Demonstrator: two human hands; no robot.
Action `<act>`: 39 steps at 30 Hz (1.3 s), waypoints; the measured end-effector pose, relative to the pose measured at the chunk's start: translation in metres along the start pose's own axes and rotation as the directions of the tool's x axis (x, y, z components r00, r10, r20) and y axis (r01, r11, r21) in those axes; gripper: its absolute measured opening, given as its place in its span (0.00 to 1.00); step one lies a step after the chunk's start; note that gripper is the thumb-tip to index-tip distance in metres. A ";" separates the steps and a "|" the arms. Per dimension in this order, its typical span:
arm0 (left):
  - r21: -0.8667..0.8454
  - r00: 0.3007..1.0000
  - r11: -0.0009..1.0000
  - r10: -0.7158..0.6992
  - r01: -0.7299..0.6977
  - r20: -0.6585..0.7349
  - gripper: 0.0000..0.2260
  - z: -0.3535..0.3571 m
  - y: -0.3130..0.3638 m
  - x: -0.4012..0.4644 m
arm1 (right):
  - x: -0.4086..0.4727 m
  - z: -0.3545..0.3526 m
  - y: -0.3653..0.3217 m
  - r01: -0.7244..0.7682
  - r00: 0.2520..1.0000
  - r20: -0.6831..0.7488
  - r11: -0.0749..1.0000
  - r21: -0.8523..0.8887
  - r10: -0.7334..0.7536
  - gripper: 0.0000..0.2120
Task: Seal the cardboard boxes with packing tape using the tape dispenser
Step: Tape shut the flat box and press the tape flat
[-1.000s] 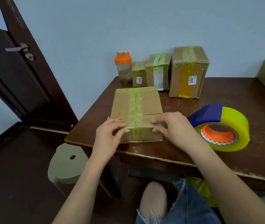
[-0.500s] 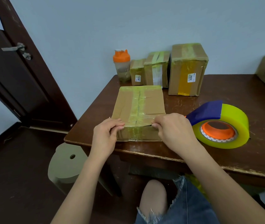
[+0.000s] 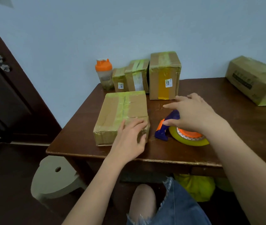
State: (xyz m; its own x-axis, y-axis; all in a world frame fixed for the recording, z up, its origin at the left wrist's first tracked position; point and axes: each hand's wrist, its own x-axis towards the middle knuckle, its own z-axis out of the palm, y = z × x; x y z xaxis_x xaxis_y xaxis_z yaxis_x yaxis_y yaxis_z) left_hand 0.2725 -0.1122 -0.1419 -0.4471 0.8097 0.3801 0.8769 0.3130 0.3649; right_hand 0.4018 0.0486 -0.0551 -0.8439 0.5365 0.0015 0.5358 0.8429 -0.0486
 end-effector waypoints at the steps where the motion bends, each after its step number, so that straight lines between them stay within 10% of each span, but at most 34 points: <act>1: 0.015 1.000 1.000 -0.001 0.001 -0.002 0.21 0.006 0.001 0.001 | 0.000 0.004 0.002 0.009 1.000 0.019 1.000 -0.023 -0.009 0.31; 13: -0.004 0.999 0.999 -0.031 0.031 0.023 0.24 0.019 0.005 0.014 | 0.023 -0.007 0.008 0.051 0.954 0.298 0.990 -0.130 -0.010 0.31; 26: -0.128 0.981 0.979 -0.144 0.161 0.132 0.29 0.003 0.014 0.011 | 0.011 -0.004 0.012 0.104 0.981 0.163 0.994 -0.015 -0.100 0.25; 39: -0.572 0.895 0.753 -0.440 0.325 -0.070 0.15 -0.023 0.019 0.029 | -0.001 -0.050 0.031 0.184 0.982 -0.040 0.982 0.044 -0.182 0.30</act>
State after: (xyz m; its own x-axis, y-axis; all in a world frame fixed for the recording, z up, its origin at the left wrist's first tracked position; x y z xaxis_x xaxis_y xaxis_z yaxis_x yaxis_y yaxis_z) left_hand 0.2726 -0.0943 -0.1049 -0.7984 0.5527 0.2390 0.4138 0.2152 0.8846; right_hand 0.4202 0.0760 -0.0065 -0.9255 0.3754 0.0506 0.3700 0.9245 -0.0914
